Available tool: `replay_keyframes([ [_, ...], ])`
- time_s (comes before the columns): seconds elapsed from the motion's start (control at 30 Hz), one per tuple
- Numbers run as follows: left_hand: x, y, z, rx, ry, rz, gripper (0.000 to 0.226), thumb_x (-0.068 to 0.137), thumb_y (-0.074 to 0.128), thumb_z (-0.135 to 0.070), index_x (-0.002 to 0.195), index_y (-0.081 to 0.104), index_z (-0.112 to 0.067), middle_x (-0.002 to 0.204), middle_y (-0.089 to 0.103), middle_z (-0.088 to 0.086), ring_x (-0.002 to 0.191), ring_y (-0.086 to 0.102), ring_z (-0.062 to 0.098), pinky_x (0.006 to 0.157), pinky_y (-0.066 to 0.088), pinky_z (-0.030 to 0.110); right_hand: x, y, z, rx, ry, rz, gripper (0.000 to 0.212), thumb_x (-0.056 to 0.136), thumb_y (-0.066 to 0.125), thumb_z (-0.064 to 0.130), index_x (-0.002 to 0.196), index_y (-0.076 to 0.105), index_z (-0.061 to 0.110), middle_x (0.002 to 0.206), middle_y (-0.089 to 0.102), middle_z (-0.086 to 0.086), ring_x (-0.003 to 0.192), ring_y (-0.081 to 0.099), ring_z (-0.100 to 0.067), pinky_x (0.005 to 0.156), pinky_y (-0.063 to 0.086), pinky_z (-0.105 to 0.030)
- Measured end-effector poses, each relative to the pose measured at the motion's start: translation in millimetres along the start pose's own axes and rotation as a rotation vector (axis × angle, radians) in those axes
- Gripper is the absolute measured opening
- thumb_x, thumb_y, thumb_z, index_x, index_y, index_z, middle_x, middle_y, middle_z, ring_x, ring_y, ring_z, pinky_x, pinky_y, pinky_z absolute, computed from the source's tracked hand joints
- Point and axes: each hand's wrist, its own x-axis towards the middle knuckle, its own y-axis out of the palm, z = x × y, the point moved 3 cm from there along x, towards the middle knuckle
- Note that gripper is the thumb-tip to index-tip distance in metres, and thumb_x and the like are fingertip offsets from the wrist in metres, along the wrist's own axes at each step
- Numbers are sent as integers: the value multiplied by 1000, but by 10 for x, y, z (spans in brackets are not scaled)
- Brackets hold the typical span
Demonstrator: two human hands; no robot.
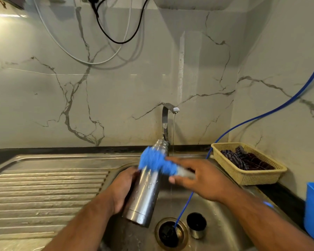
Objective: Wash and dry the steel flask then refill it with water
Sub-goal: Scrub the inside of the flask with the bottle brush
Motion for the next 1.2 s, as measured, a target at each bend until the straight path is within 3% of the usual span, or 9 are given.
replay_keyframes([
  [0.1,3,-26,-5,-91,-6,31,52,94,53,-49,116,70,-5,101,75,22,87,72,34,82,56,43,-117,70,154,66,-47,320,56,86,76,49,132,49,68,127,61,32,107,58,12,90,52,-15],
  [0.23,-13,-4,-20,-158,-40,93,62,84,68,-50,123,64,-3,104,69,30,89,68,42,86,55,64,-20,-5,171,-17,-30,-29,57,88,71,57,132,40,75,131,60,24,102,58,10,83,52,-16],
  [0.37,33,-23,2,-141,-6,126,63,84,71,-53,127,60,-9,109,73,24,88,74,34,74,59,44,-137,84,230,141,-57,387,56,86,78,45,133,52,64,129,61,31,114,57,12,97,49,-16],
  [0.5,66,1,-3,-142,-28,137,58,95,54,-52,121,69,-3,100,74,25,78,72,38,66,60,40,-49,1,202,29,-43,61,58,86,75,53,133,46,70,133,58,33,113,55,15,98,50,-24],
  [0.67,145,-96,52,-177,6,14,49,101,46,-45,123,62,-4,84,76,20,70,74,30,57,58,36,-137,123,269,116,-55,409,57,86,77,47,135,52,62,130,62,29,110,59,11,95,49,-17],
  [0.8,166,-63,66,-175,-50,32,54,95,54,-46,123,65,-1,100,73,29,80,74,42,66,59,41,-33,42,224,-70,-1,31,61,87,71,57,140,41,65,134,60,23,104,57,8,88,51,-20],
  [0.93,161,-96,84,-222,-47,50,59,91,61,-54,128,58,-10,107,72,26,83,75,36,65,60,41,-136,108,250,137,-36,414,60,84,76,51,135,49,65,132,59,31,115,54,15,98,47,-17],
  [1.07,169,-99,89,-182,-38,70,81,68,72,-63,125,62,-6,100,72,26,78,70,38,73,61,49,-63,12,277,-8,-33,110,60,87,73,53,137,42,68,125,60,29,101,55,17,76,46,-6],
  [1.2,186,-106,66,-228,-31,43,71,85,61,-63,136,53,-14,120,65,24,97,70,37,65,61,40,-144,126,287,153,-56,459,58,87,77,42,138,53,57,130,62,27,114,58,10,100,49,-19],
])
